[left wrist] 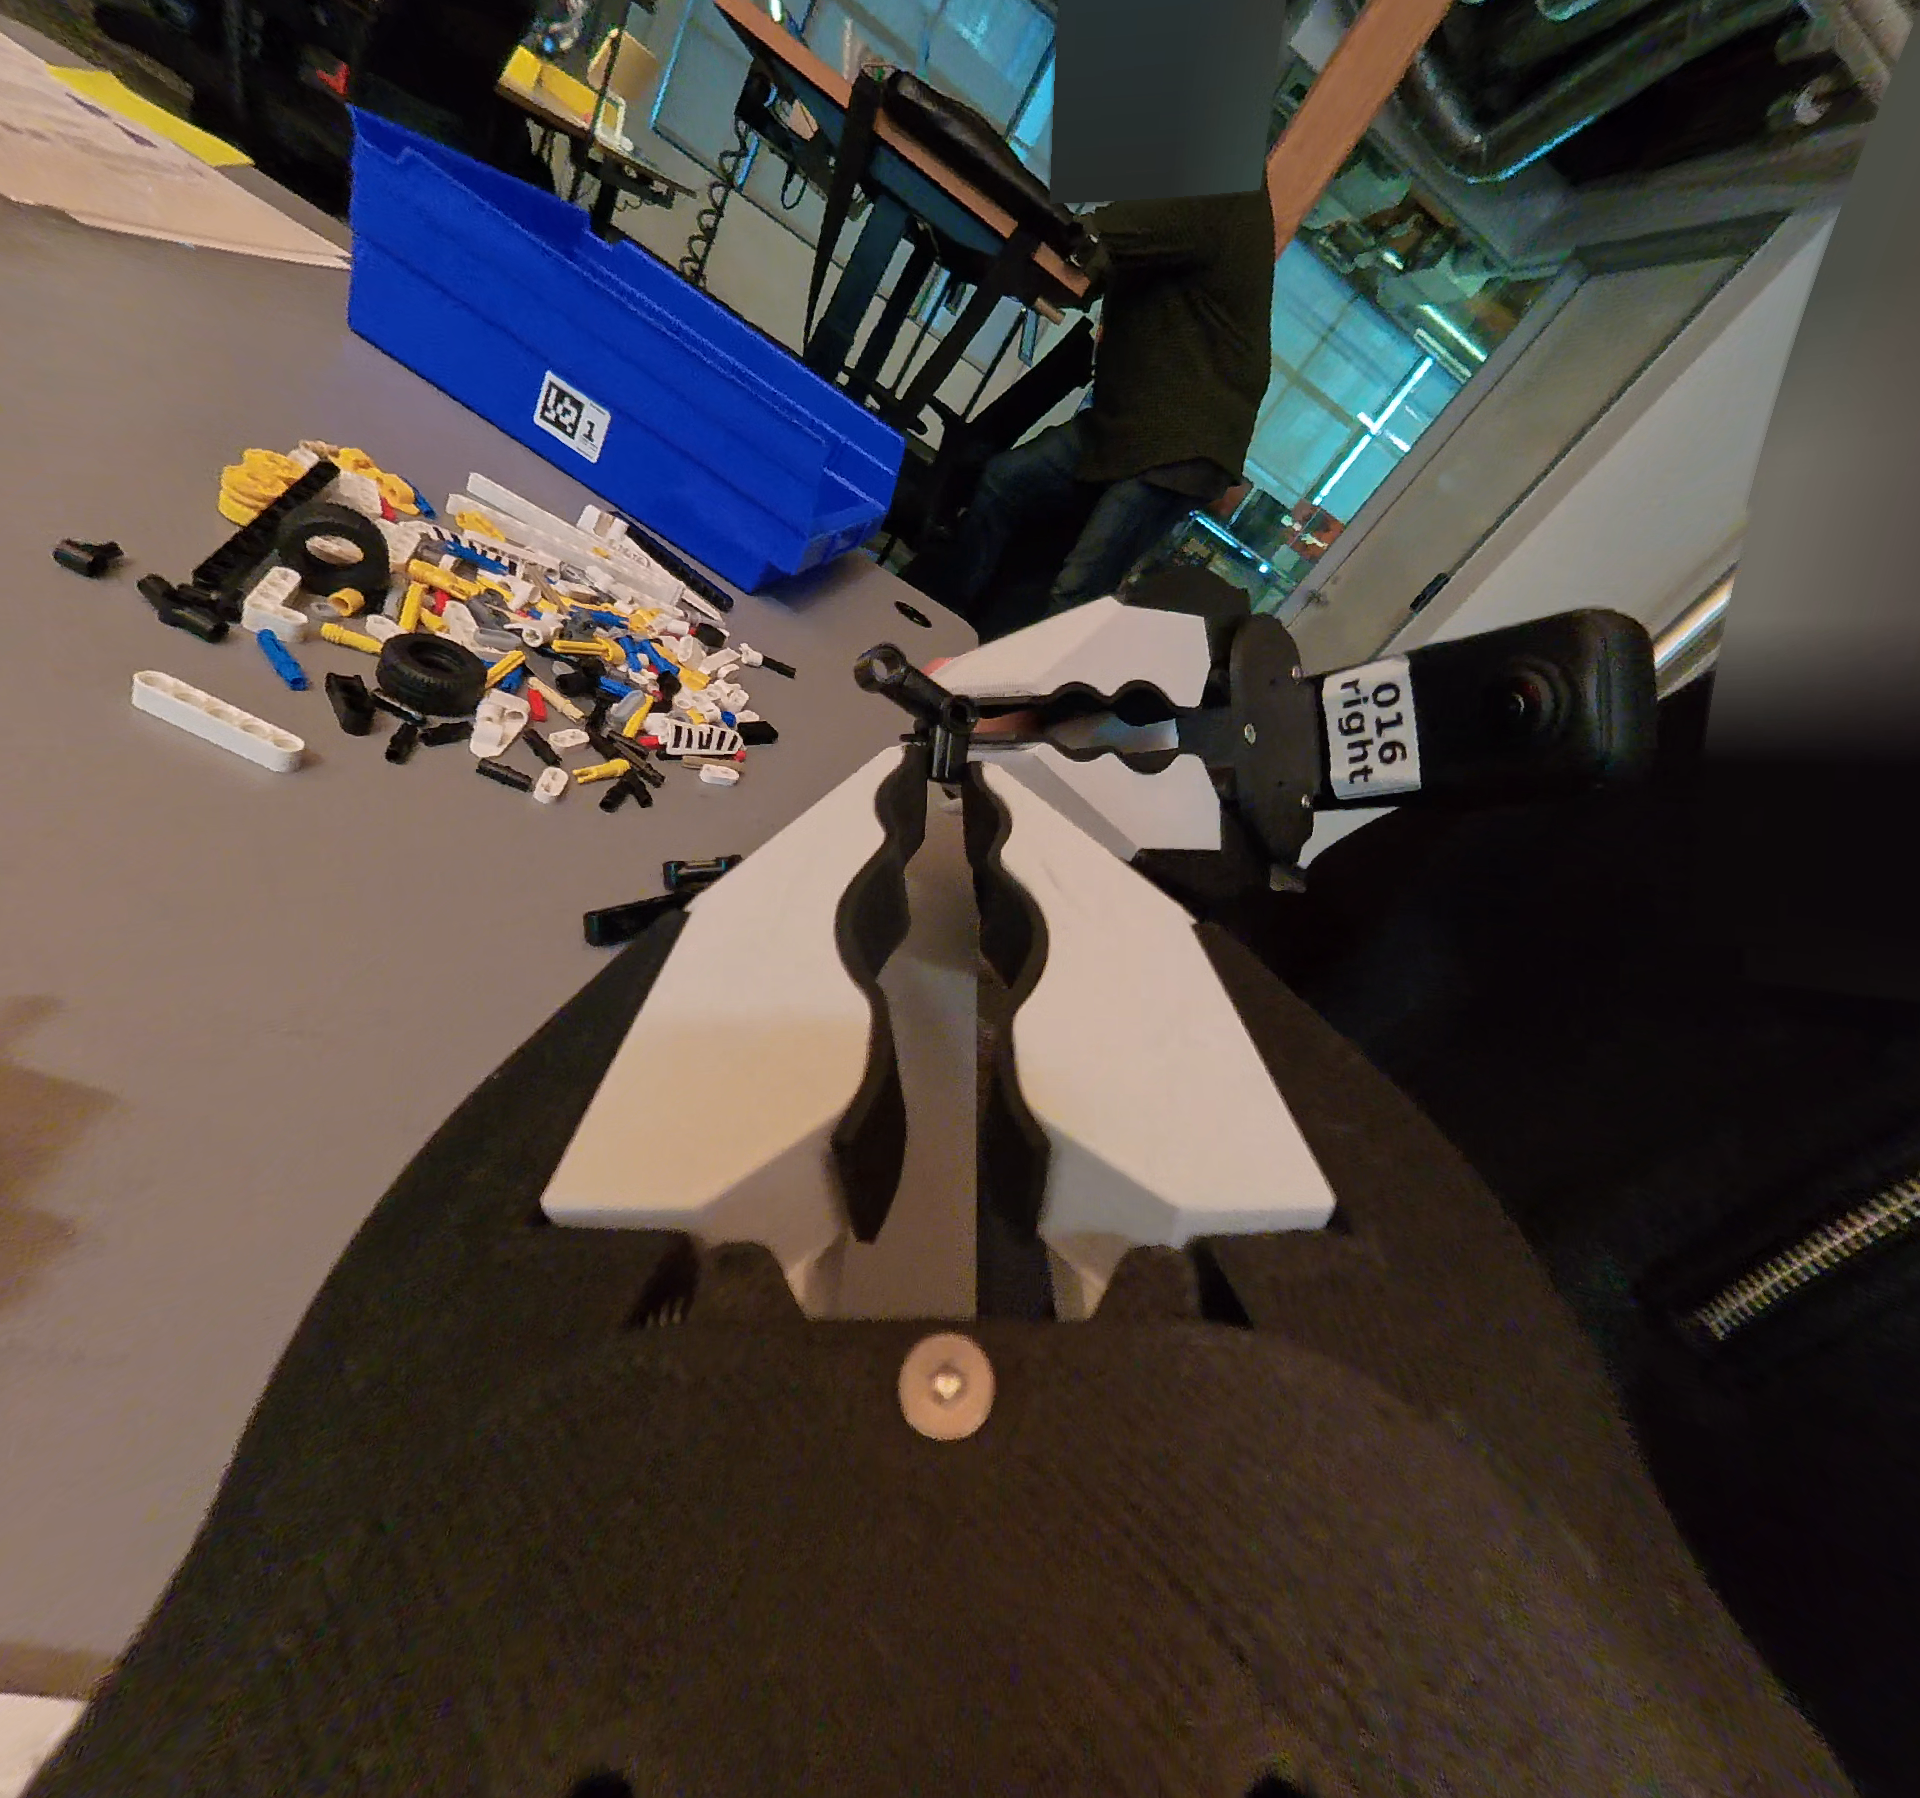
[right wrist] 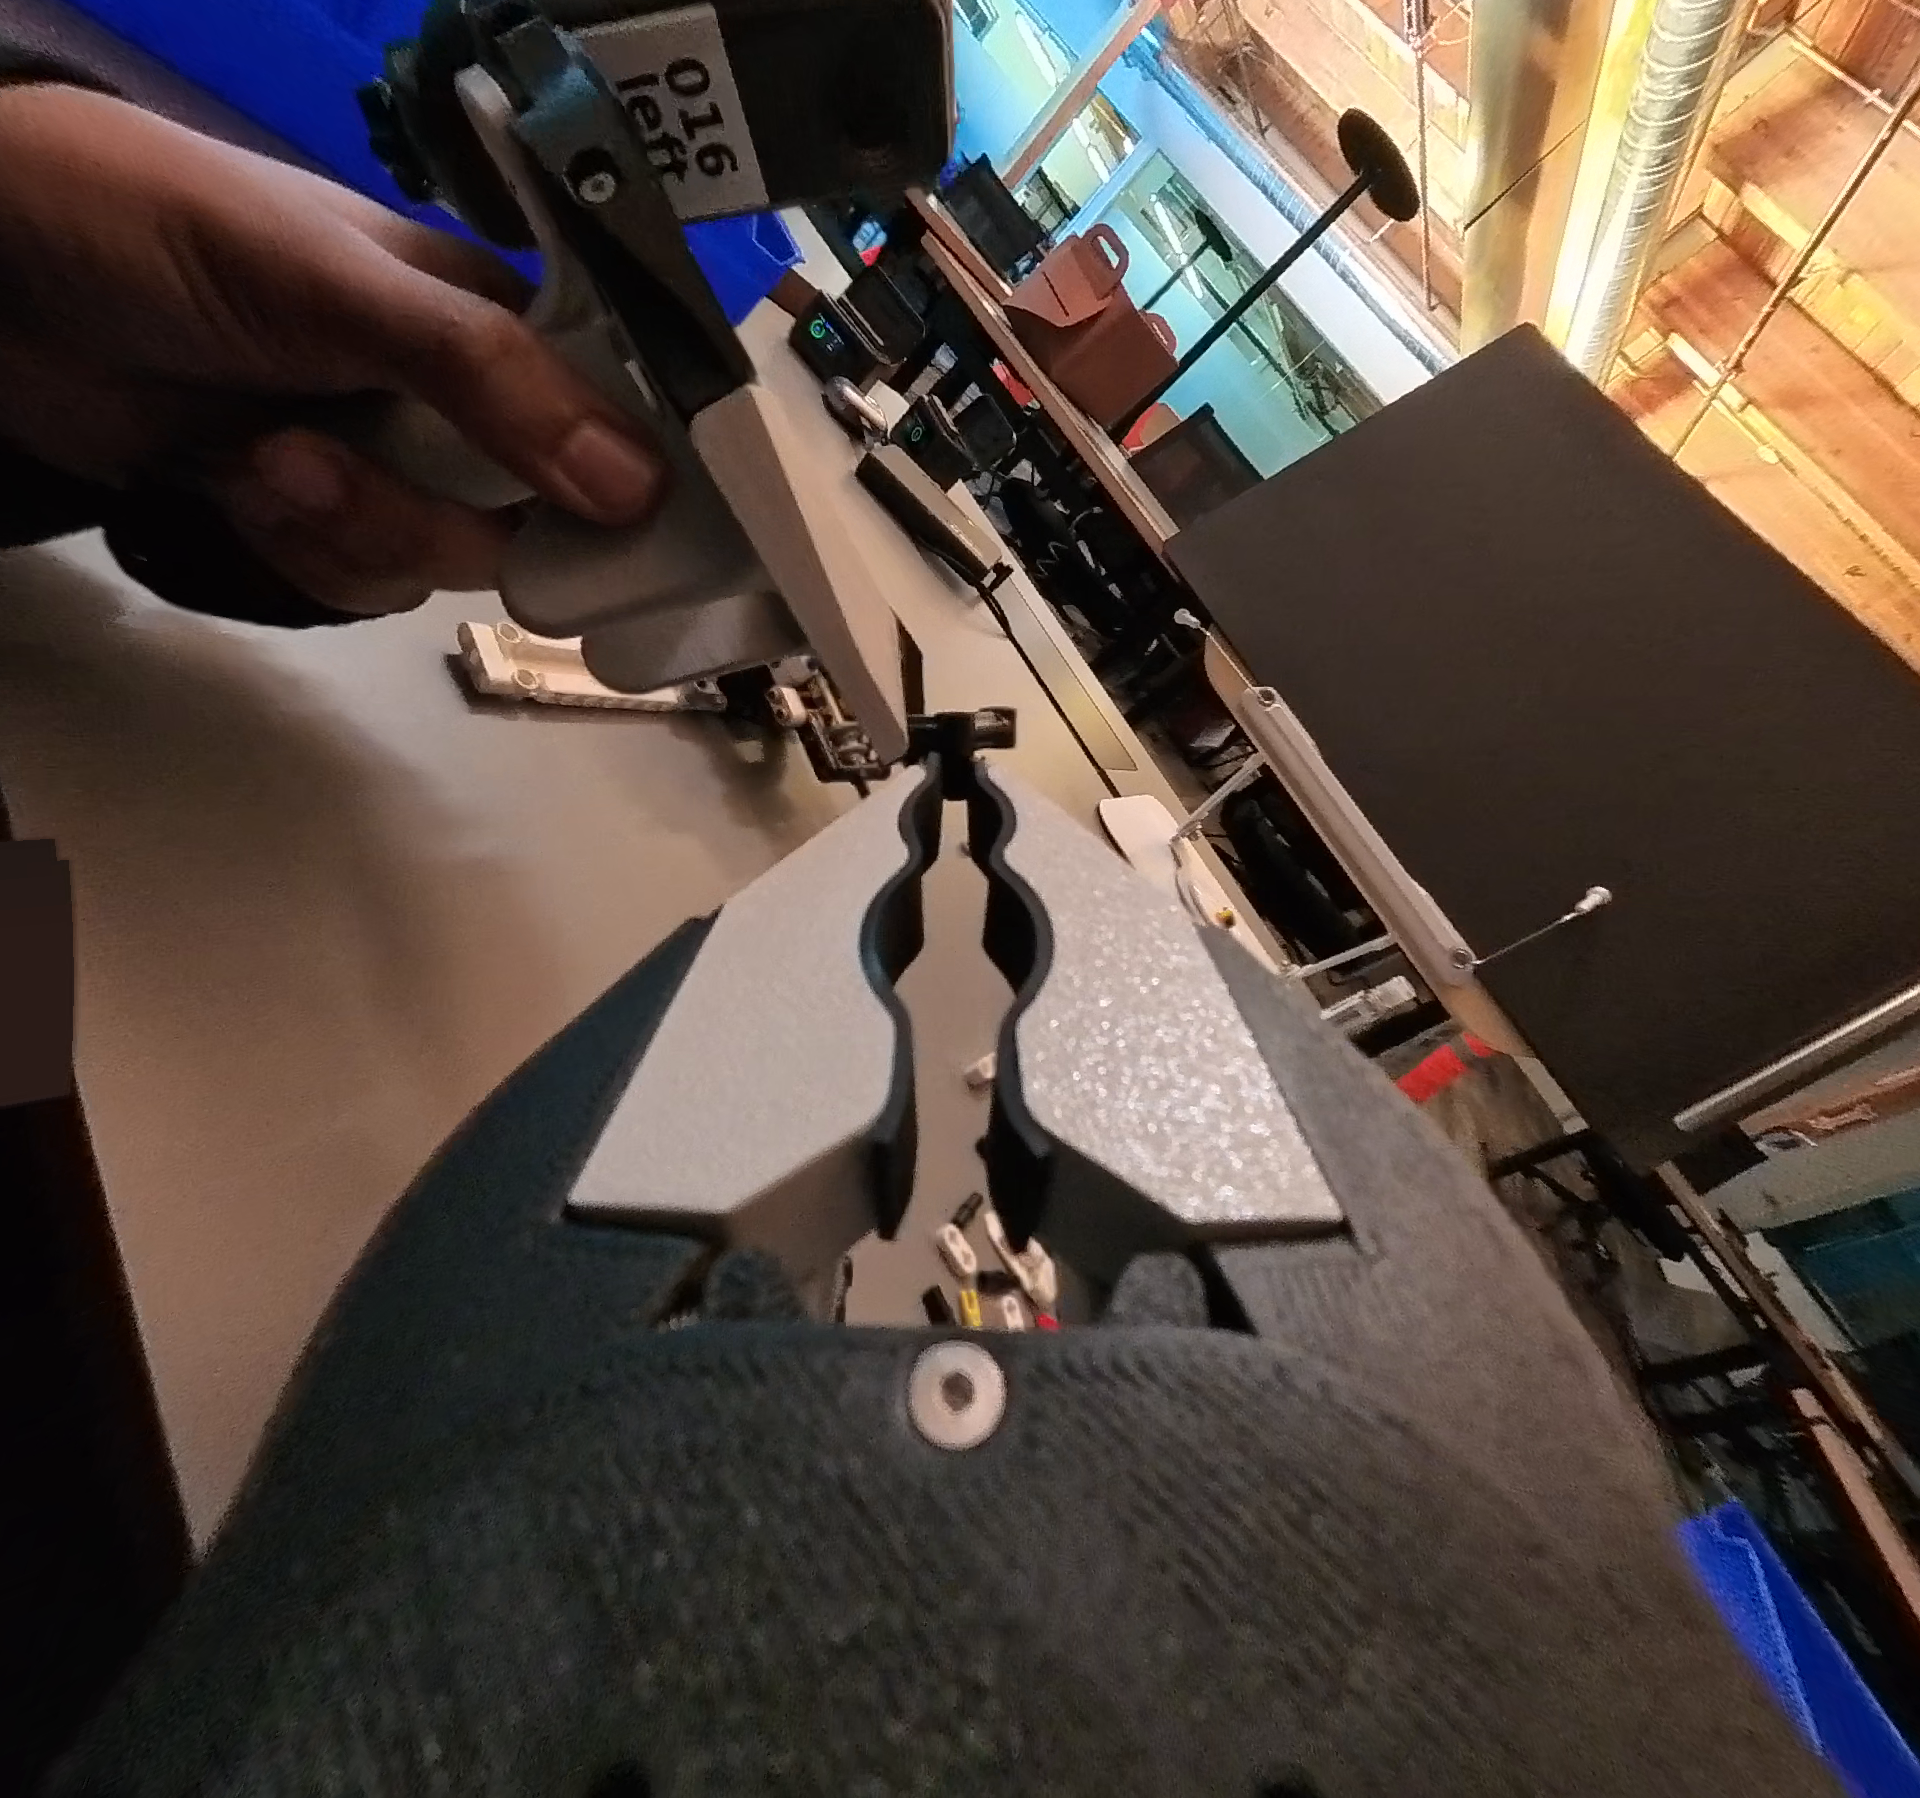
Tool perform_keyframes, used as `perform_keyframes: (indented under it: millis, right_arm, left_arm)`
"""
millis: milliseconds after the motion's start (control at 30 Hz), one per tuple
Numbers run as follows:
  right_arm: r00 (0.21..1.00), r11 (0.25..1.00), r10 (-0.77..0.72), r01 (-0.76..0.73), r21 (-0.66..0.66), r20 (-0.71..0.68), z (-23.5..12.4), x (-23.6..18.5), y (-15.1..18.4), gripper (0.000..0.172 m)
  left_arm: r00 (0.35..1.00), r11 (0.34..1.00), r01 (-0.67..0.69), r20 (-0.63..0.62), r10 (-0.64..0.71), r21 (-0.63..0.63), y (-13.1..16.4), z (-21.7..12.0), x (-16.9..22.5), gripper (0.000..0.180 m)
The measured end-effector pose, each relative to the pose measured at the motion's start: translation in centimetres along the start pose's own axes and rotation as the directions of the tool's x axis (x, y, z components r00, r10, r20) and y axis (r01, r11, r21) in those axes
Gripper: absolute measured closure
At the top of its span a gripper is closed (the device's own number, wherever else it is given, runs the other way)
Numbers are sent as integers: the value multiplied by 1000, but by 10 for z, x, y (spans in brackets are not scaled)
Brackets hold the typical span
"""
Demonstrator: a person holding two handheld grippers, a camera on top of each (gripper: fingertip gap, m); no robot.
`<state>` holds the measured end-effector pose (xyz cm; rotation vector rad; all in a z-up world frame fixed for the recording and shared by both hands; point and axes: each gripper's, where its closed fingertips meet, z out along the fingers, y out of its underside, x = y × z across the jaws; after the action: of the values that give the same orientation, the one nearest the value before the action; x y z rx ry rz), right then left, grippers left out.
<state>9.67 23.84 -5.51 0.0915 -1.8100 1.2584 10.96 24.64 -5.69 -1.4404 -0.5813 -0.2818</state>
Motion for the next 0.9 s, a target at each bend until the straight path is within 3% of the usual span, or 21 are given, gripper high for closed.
perform_keyframes:
  millis: [167, 300, 433, 633, 900]
  right_arm:
    - [977, 980, 194, -197, 32, 92, 2, -2, -1, 169]
    - [866, 892, 428, -451, 37, 259, -1, -3, -5, 164]
    - [741, 776, 568, -628, 69, 359, -8, 4, -10, 158]
    - [613, 654, 640, -751, 90, 464, -12, 5, -17, 156]
    - [577, 610, 641, -783, 119, 506, -17, 7, -23, 159]
  left_arm:
    - [1000, 1000, 8, -15, -7, 8, -1, -3, -1, 177]
    - [996, 998, 49, -71, -47, 27, -2, -4, 3, 177]
    - [979, 989, 130, -167, -117, 73, -9, -7, 9, 177]
    - [951, 977, 194, -260, -166, 86, -12, -7, 18, 178]
    - [919, 964, 254, -329, -218, 72, -12, -4, 26, 177]
